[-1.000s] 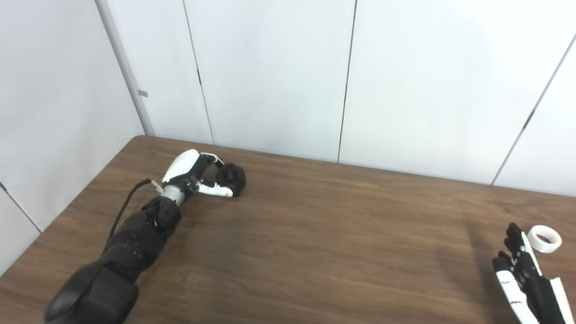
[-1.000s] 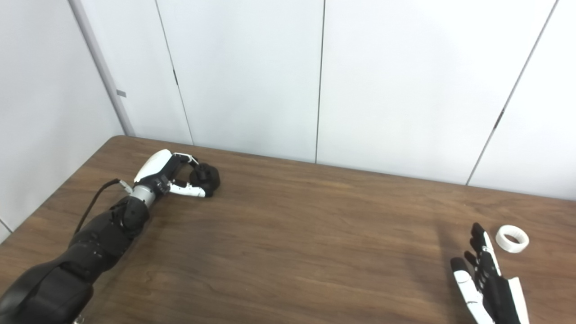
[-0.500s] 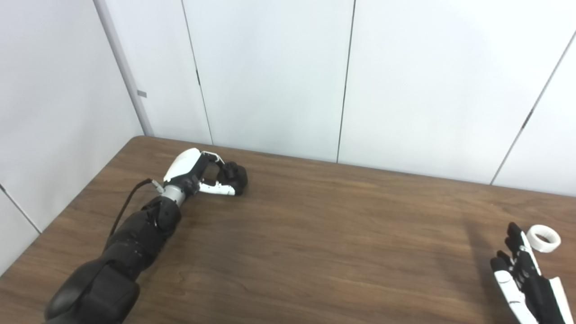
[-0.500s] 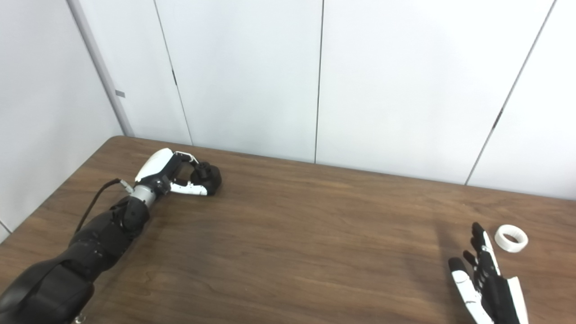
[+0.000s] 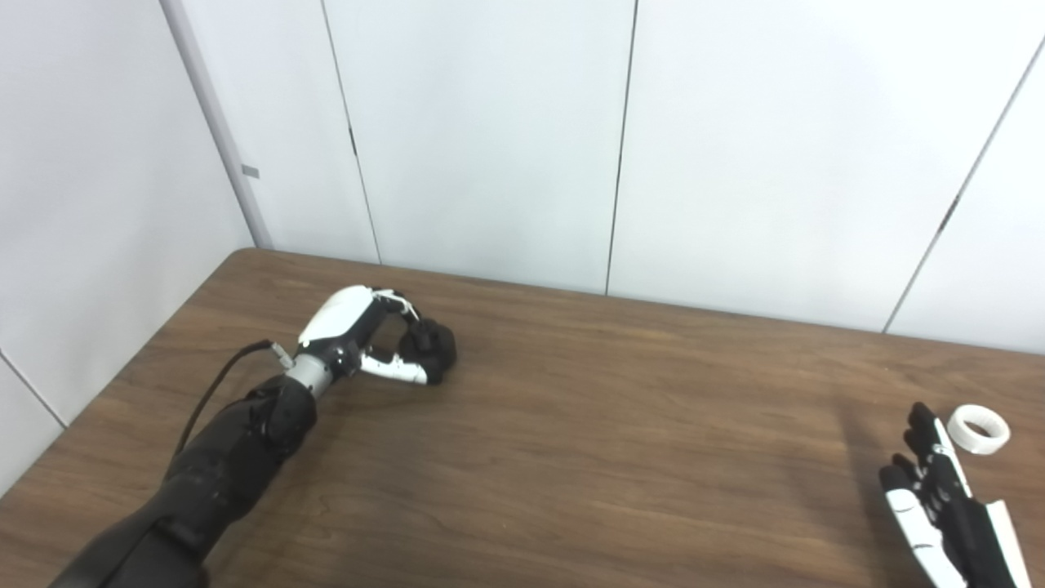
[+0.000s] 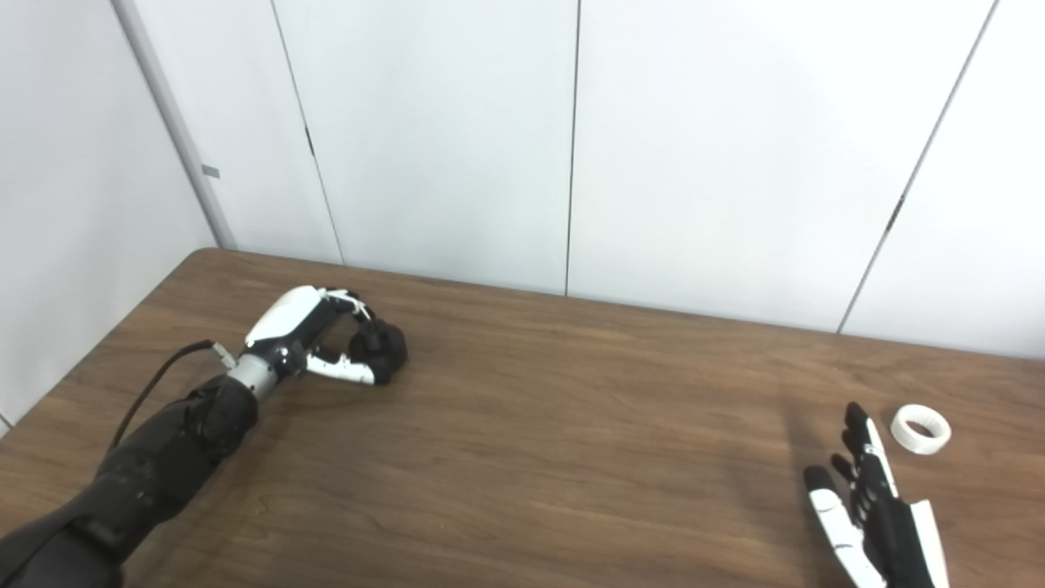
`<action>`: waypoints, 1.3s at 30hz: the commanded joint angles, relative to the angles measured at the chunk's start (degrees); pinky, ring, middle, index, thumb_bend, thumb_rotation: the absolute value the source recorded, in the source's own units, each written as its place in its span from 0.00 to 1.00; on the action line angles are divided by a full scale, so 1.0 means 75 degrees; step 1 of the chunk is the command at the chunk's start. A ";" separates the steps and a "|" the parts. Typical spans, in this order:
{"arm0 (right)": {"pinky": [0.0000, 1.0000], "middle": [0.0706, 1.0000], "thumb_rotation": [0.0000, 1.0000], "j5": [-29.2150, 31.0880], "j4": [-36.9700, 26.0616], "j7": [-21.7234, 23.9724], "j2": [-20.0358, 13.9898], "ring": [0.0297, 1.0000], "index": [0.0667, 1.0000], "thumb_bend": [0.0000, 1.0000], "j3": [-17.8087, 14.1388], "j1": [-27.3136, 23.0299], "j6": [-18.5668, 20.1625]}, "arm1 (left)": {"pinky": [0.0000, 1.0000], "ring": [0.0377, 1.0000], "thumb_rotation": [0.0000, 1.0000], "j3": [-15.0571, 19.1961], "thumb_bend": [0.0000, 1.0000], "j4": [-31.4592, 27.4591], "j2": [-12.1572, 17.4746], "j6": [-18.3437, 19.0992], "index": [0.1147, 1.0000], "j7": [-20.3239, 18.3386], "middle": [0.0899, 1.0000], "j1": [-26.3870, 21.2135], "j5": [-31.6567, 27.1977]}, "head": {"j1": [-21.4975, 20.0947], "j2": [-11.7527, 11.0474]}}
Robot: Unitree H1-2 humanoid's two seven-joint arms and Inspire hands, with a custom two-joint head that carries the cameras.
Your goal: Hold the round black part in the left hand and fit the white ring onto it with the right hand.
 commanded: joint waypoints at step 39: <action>0.92 0.98 0.76 -0.0613 -0.2860 -0.0097 0.0334 0.99 0.96 0.33 0.0087 -0.0110 0.1167 | 1.00 1.00 0.06 -0.0677 0.52 -0.5008 -0.1077 -0.0061 0.41 -0.2319 0.88 0.1975 0.1042 | -0.2035 0.0238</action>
